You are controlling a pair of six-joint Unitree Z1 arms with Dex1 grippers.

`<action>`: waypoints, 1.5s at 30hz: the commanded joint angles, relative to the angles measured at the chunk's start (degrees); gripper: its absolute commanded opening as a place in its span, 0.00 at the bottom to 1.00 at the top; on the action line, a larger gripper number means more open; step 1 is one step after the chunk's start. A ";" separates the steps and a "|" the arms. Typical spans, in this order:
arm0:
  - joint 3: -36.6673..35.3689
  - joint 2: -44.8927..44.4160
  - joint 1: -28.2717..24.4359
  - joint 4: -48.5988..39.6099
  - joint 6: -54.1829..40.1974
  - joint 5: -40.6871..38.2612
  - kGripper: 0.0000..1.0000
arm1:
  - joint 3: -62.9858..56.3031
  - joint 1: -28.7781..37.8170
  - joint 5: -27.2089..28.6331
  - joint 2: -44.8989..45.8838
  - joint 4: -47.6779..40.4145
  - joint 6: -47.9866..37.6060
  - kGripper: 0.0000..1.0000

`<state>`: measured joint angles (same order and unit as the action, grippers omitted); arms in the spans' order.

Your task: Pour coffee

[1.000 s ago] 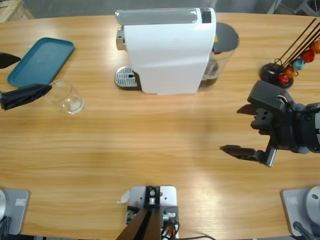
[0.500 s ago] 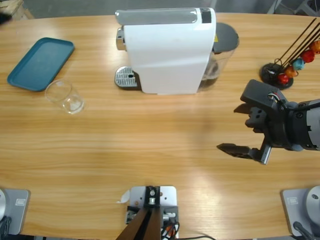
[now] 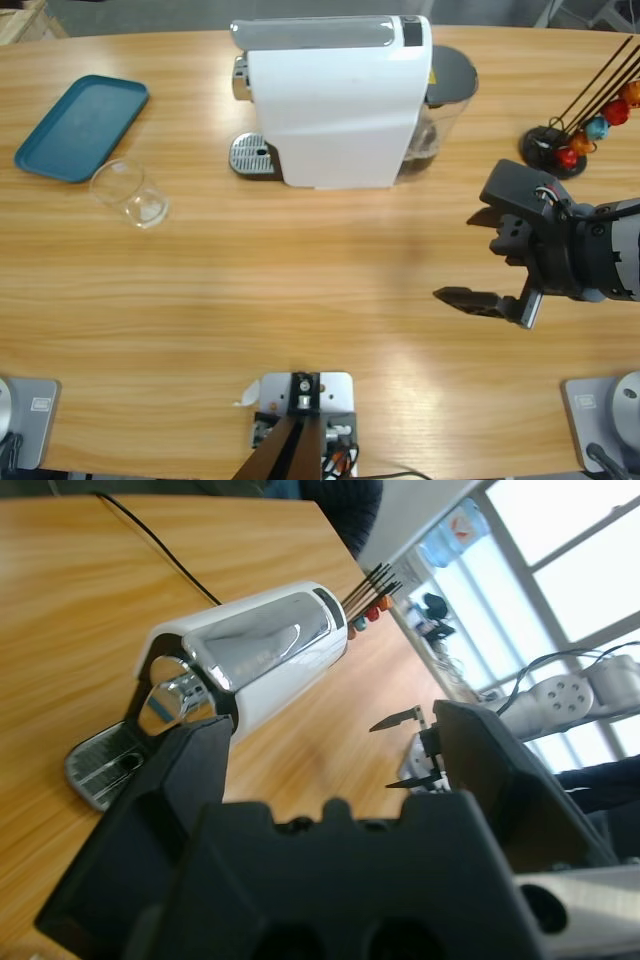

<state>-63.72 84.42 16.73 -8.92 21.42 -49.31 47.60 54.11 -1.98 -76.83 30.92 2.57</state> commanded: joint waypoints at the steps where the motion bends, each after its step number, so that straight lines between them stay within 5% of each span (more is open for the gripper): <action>1: -3.08 12.43 -0.47 6.90 7.01 -6.15 0.86 | -0.45 0.56 -0.29 -1.55 0.19 -0.55 0.98; 17: 5.81 13.06 -0.47 6.90 7.31 -6.43 0.81 | -0.40 0.56 -0.30 -1.75 0.19 -0.46 0.98; 45: 1.14 19.38 1.99 14.19 12.16 -10.16 0.81 | -0.31 0.56 -0.30 -2.01 0.28 -0.46 0.98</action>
<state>-62.85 100.38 18.16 4.19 32.97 -58.62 47.62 54.15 -1.98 -76.90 30.92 2.57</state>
